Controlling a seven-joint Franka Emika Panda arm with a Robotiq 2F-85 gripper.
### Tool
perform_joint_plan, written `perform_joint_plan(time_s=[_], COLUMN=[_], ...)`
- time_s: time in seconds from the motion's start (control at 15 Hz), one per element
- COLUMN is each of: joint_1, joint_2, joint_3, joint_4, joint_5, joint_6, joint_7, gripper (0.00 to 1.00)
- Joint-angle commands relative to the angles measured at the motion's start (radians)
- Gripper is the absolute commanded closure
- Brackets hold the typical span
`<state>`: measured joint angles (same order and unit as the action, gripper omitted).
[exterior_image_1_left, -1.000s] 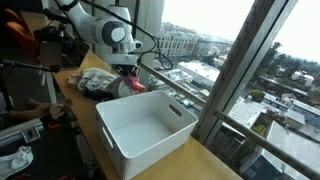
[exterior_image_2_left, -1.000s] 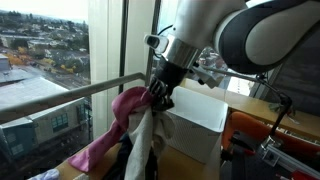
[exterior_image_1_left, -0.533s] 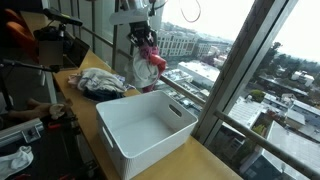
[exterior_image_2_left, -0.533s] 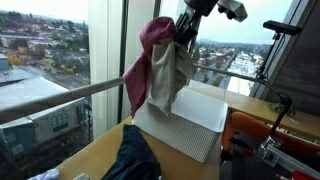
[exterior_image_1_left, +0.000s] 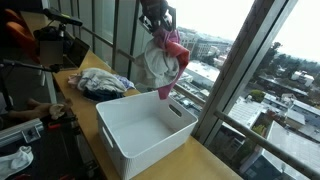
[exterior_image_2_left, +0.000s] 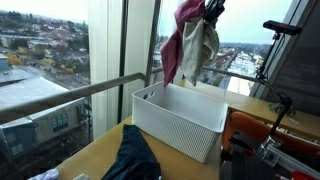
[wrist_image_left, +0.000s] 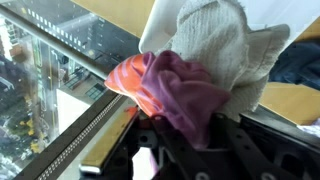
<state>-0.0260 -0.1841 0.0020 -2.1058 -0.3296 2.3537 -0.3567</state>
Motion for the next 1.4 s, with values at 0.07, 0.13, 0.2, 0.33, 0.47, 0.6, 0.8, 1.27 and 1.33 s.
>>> perform_joint_plan(time_s=[0.07, 0.13, 0.2, 0.33, 0.47, 0.6, 0.8, 1.27, 1.33], joint_1=[-0.024, -0.028, -0.033, -0.036, -0.031, -0.021, -0.003, 0.035, 0.053], joint_2=[0.054, 0.072, 0.094, 0.146, 0.211, 0.280, 0.369, 0.323, 0.301], joint_3=[-0.021, -0.026, -0.030, -0.039, -0.037, -0.032, -0.036, -0.012, 0.003], joint_4=[-0.103, -0.125, -0.141, -0.171, -0.183, -0.176, -0.158, -0.199, -0.209], joint_5=[-0.063, -0.068, -0.072, -0.069, -0.069, -0.075, -0.083, -0.055, -0.057], joint_6=[0.053, 0.065, 0.081, 0.120, 0.158, 0.188, 0.212, 0.230, 0.242], joint_7=[0.066, 0.074, 0.082, 0.088, 0.099, 0.118, 0.141, 0.151, 0.162], gripper=[0.96, 0.96, 0.96, 0.96, 0.96, 0.96, 0.60, 0.19, 0.10])
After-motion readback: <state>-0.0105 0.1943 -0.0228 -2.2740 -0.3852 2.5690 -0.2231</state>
